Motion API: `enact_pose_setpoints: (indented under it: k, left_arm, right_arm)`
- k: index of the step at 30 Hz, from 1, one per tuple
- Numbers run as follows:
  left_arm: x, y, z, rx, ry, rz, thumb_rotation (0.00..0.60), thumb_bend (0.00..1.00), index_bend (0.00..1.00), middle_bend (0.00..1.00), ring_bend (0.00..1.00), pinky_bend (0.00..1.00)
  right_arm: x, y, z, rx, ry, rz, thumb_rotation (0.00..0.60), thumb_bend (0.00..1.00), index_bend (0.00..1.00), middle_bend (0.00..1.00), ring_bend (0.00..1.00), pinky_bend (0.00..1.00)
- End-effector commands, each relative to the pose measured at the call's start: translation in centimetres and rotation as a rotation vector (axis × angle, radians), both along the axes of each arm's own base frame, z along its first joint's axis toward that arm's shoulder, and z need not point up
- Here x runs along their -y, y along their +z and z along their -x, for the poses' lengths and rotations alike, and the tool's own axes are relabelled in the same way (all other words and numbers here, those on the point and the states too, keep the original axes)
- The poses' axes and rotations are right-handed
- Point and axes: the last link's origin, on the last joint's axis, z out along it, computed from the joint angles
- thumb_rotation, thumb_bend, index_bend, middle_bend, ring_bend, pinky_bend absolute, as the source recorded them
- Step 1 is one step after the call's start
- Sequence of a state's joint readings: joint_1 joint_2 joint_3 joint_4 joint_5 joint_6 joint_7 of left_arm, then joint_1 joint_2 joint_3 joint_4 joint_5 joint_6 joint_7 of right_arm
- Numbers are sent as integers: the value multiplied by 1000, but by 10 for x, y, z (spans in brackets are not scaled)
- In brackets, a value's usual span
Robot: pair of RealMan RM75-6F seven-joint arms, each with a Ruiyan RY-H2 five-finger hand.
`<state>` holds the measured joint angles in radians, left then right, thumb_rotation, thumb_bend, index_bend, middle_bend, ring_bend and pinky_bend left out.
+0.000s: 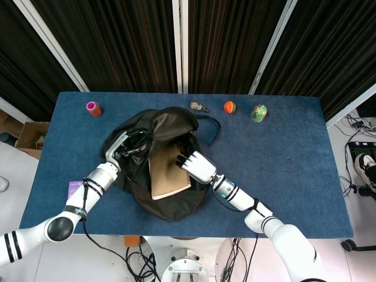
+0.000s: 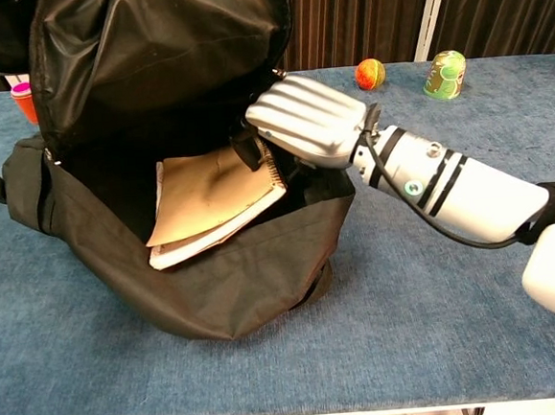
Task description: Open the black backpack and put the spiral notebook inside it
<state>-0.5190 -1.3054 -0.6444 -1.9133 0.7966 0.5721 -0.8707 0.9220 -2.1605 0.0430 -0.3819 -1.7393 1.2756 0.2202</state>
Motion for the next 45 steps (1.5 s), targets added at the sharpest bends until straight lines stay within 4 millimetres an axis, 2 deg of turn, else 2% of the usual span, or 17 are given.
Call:
enact_pose_setpoints:
  k: [1,3,4,6,9,12,14,20,25,27,29,32,33,35,38,42,45]
  left_arm:
    - [0,0,1,2,-2,0,600,538,598,273,225,482]
    - [0,1,2,-2,-5,-1,600,537,599,246,214,481]
    - [1,1,3,-4,-5,-1,600,537,599,243,213,481]
    - [1,1,5,-14,-9,1,600,537,599,243,213,481]
    - [2,-1,9,-29,-8,-2,600,535,598,244,213,480]
    - [3,-3,12,-34,-6,1,600,535,598,245,213,478]
    - [4,-6,15,-47,-11,2,600,535,597,247,213,466]
    - [7,-13,20,-92,-36,-4,600,534,592,251,213,446]
    - [11,-26,29,-278,-152,-57,600,533,578,251,213,415]
    - [14,-32,32,-384,-234,-76,600,533,546,251,213,391]
    - [19,-35,35,-497,-342,-78,600,507,448,244,210,366]
    - [26,-32,37,-644,-504,-53,600,377,296,236,202,342]
    - [28,-30,37,-680,-545,-47,600,356,280,236,202,341]
    - [34,-26,37,-733,-614,-38,600,245,200,227,192,334]
    - [40,-13,37,-761,-662,-94,600,157,163,218,176,333]
    - [43,7,47,-778,-643,-220,600,124,173,258,191,346]
    - [41,25,67,-849,-588,-319,600,122,204,306,227,386]
  right_arm:
    - [0,-9,-3,-23,-47,-20,600,441,716,496,306,406]
    - [-1,-12,0,-40,-72,-33,600,294,626,439,240,342]
    - [-1,-12,2,-49,-86,-34,600,198,540,392,190,292]
    - [-1,-9,9,-65,-114,-39,600,68,341,298,105,205]
    - [-3,0,19,-70,-141,-41,600,0,113,201,34,131]
    - [-8,15,28,-54,-150,-32,600,0,42,171,15,106]
    - [-13,29,33,-36,-150,-24,600,0,29,165,11,102]
    - [-35,87,58,23,-109,44,600,0,28,182,13,109]
    - [-65,144,102,52,-129,139,600,0,117,239,41,183]
    - [-76,168,122,62,-158,186,600,0,150,255,60,207]
    - [-87,190,143,64,-202,240,600,0,168,264,72,223]
    - [-99,217,167,69,-275,310,600,0,172,270,75,227]
    - [-101,224,174,68,-299,328,600,0,173,269,75,227]
    - [-104,236,186,61,-350,359,600,0,171,264,75,227]
    - [-107,250,202,48,-430,385,600,0,149,246,74,218]
    - [-108,255,213,41,-521,364,600,0,113,225,73,214]
    - [-107,258,219,54,-579,342,600,1,101,217,73,214]
